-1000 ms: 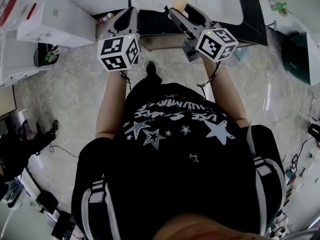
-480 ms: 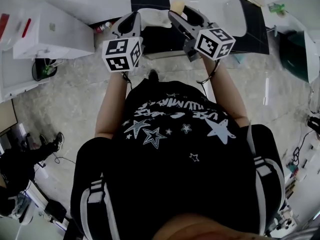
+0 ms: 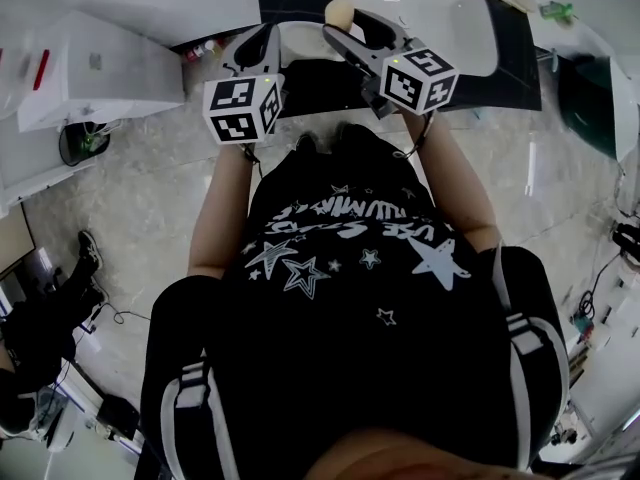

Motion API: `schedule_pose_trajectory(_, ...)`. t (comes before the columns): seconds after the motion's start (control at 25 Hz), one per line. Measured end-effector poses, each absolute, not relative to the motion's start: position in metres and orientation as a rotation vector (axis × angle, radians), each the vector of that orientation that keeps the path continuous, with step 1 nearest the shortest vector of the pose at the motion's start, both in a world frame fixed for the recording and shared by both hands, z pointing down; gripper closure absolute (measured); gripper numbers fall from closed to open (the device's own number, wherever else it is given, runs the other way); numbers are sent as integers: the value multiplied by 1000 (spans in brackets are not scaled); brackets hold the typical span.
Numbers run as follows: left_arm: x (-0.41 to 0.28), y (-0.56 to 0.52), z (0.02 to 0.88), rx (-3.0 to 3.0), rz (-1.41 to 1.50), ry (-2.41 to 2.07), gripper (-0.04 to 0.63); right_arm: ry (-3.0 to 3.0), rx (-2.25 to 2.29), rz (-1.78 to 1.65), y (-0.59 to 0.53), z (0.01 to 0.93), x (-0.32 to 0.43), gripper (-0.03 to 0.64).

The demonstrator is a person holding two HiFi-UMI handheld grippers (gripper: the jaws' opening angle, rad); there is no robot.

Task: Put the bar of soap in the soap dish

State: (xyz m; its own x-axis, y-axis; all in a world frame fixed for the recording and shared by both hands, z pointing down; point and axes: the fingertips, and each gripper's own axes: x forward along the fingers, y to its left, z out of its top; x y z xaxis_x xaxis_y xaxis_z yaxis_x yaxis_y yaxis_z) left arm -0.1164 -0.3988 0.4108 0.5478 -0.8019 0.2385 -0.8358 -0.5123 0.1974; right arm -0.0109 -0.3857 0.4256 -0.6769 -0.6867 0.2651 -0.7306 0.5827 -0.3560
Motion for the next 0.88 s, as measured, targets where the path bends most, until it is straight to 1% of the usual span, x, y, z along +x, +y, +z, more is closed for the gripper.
schedule_pose_trajectory(0.44,-116,-416,425,2409,251,-1470,583,-2700,886,604,-410,465,-28,353)
schedule_pose_trajectory(0.88,-119,-419,453,2298,315,-1537,583,-2637,510,382,-401,494,-50,353)
